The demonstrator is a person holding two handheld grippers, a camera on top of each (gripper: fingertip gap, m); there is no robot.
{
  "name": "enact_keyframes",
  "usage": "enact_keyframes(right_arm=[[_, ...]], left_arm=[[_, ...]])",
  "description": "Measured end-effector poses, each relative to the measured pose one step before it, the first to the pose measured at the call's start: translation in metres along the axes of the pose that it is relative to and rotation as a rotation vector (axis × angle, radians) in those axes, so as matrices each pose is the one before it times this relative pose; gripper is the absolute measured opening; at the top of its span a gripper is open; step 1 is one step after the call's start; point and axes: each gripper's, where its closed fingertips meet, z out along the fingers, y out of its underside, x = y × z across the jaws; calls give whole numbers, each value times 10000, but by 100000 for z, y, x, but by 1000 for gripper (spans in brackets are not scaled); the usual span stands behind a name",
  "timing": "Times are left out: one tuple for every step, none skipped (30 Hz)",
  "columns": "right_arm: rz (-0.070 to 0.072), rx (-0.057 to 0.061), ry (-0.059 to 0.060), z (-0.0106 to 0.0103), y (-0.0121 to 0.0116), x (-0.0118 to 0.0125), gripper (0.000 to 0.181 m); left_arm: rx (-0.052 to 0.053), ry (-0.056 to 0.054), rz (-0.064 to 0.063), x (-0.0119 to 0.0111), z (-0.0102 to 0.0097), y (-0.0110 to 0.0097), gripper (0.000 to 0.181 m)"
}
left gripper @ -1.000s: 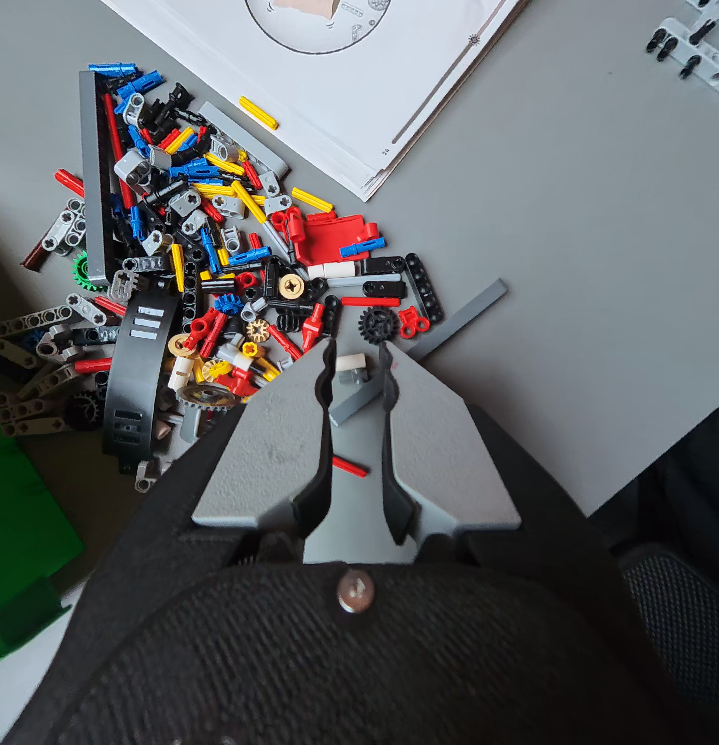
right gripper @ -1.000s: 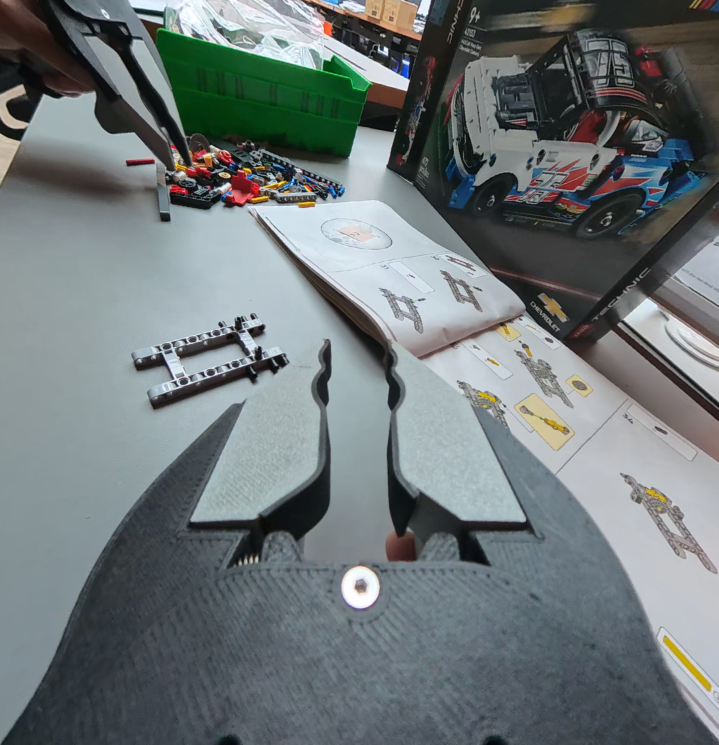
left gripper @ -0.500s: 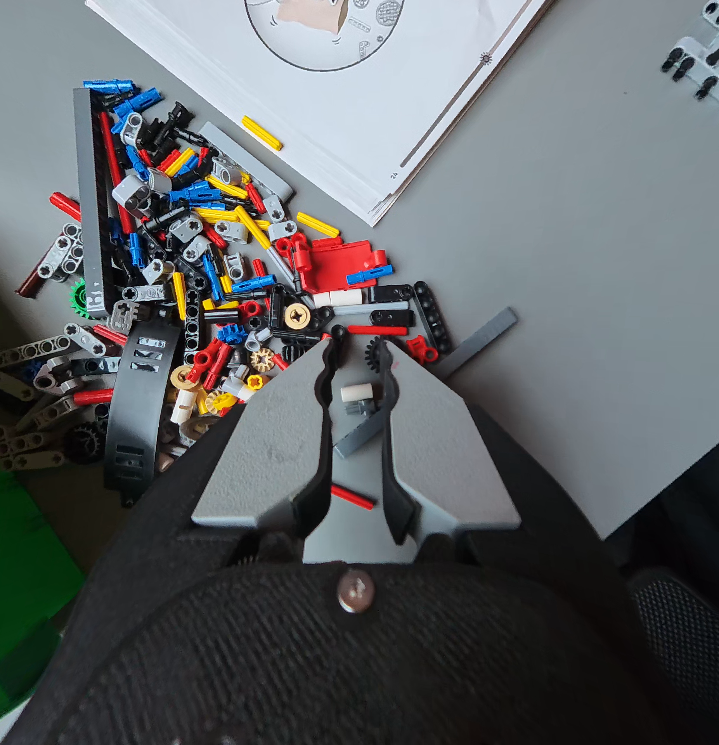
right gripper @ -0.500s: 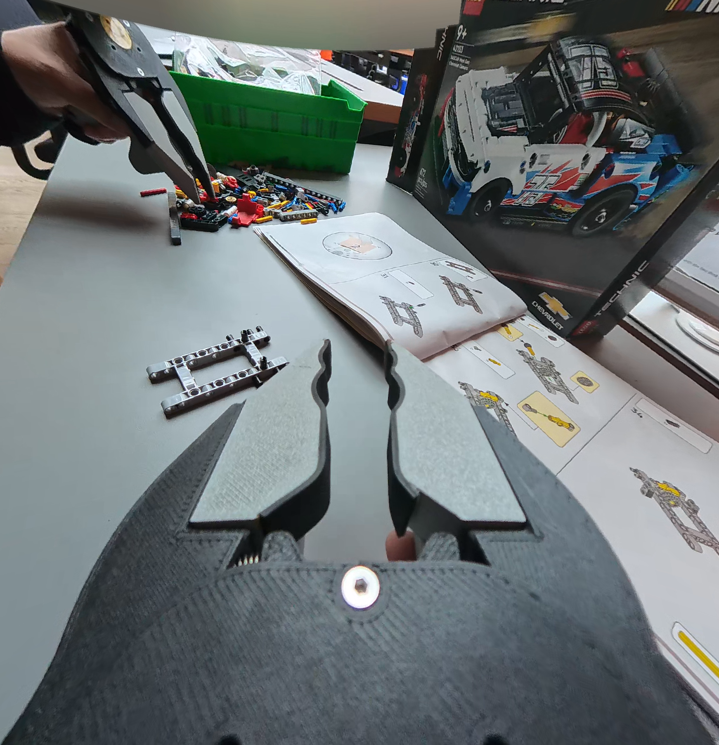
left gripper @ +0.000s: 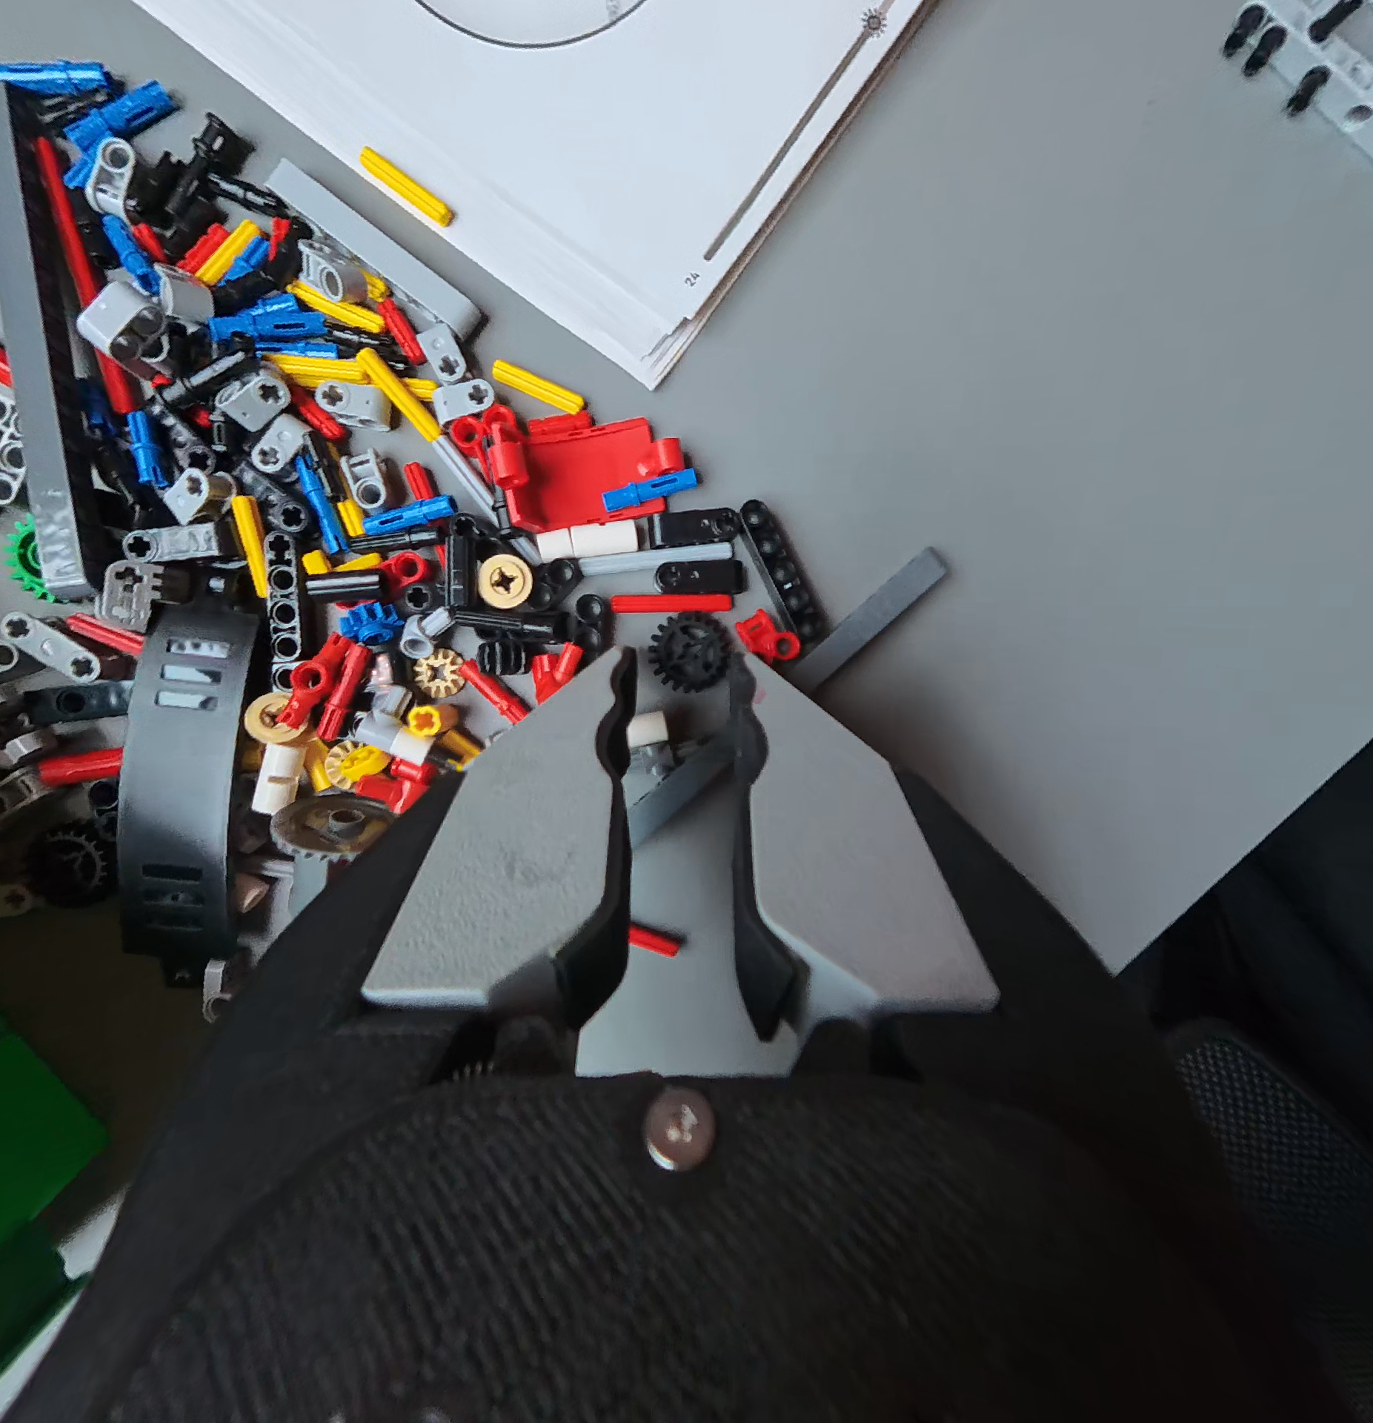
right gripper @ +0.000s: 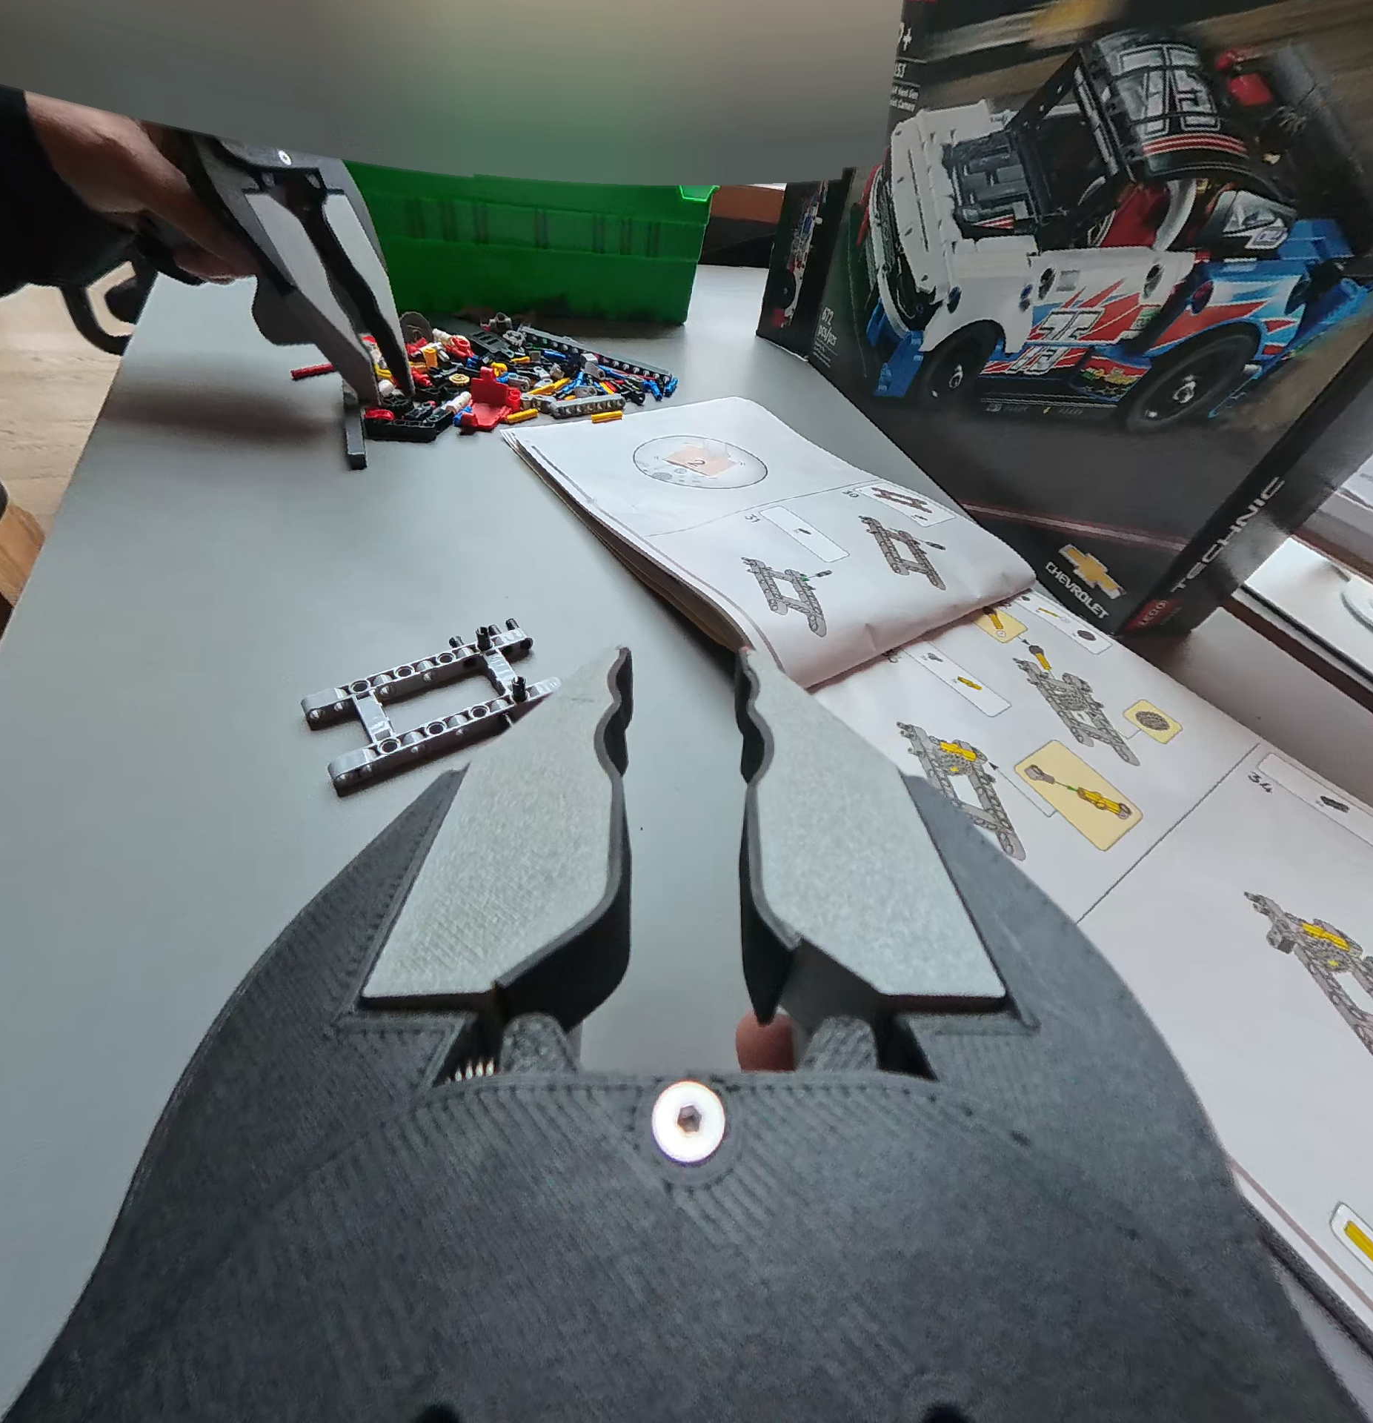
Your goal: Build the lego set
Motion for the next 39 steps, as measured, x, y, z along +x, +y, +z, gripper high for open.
enact_keyframes(right_arm=[[29,-28,9,24,98,59,23],[39,-12,13,6,52,59,23],[43,9,17,-26,6,70,23],[37,26,26,-38,-23,86,23],[31,28,26,-34,-39,78,23],[29,15,17,-22,-17,60,23],[23,7,0,-11,-2,23,23],[16,2,-10,15,8,2,23],[7,-4,-12,18,1,-20,23],[-4,-4,-11,24,-2,-23,23],[-5,-7,-15,31,0,-31,23],[-8,-13,-20,23,8,-45,23],[-18,-8,-26,7,3,-71,23],[-21,-15,-29,20,7,-81,23],[-23,-18,-33,9,14,-81,23],[-30,-8,-36,18,-3,-103,23],[-31,-4,-36,6,-16,-106,23],[-36,4,-20,3,-38,-98,23],[-43,8,-13,0,-53,-91,23],[-49,8,-27,23,-40,-115,23],[-46,-12,-34,27,-4,-113,23],[-42,-35,-33,51,29,-96,23],[-45,-31,-54,42,13,-150,23],[-48,-8,-76,25,-35,-198,23],[-46,13,-76,22,-72,-213,24],[-50,12,-91,32,-79,-266,24],[-67,6,-102,44,-91,-304,24],[-105,27,-79,41,-144,-290,24],[-124,45,-53,46,-151,-259,24],[-102,44,-77,47,-148,-274,25],[-71,40,-103,53,-128,-284,25],[-57,39,-87,40,-105,-226,26],[-59,45,-62,2,-98,-169,27],[-66,50,-27,-45,-120,-90,28],[-54,70,30,-99,-155,21,28],[-25,92,67,-153,-189,124,29],[9,100,63,-148,-218,162,29],[34,102,44,-127,-207,174,30],[61,100,53,-58,-190,220,31]], left_arm=[[-67,-1,124,104,128,22,22],[-65,-20,103,37,103,52,22],[-84,-20,48,-26,66,103,22],[-26,-8,17,-52,15,35,21],[-4,42,17,-3,-16,2,21],[-18,15,11,-50,-17,25,20],[-3,18,35,-14,-9,15,19],[13,22,27,4,-10,-5,19],[35,44,-10,39,17,-39,18],[46,43,-22,41,3,-58,18],[50,-12,-40,-53,23,-58,18],[60,-31,-37,-76,11,-58,18],[46,-20,-27,-55,-6,-24,18],[29,-19,-40,-67,-29,14,18],[22,-84,-41,-178,-65,13,18],[49,-100,-27,-182,-118,-16,18],[76,-64,-36,-128,-180,-54,18],[104,-46,-53,-90,-253,-118,18],[144,-64,-57,-89,-297,-212,18],[179,-65,-28,-41,-349,-289,18],[238,-65,3,25,-371,-424,18],[332,-4,50,196,-394,-646,18],[539,159,205,622,-434,-1121,18],[785,353,383,1222,-401,-1670,18],[897,311,348,1260,-127,-2049,18],[905,483,139,1417,374,-2151,18],[685,834,-72,1723,918,-1846,18],[497,889,-251,1562,1386,-1498,18],[529,984,-380,1504,1717,-1363,18],[452,1216,-481,1591,1928,-1086,18],[210,1211,-514,1268,2008,-625,18],[148,939,-533,576,1972,-398,18],[70,905,-549,321,1837,-194,18],[-128,849,-567,78,1572,30,18],[-131,604,-540,-302,1260,-41,18],[21,479,-462,-395,961,-271,18],[131,412,-353,-366,720,-454,17],[286,286,-271,-422,519,-631,18],[348,290,-277,-351,385,-704,18]])
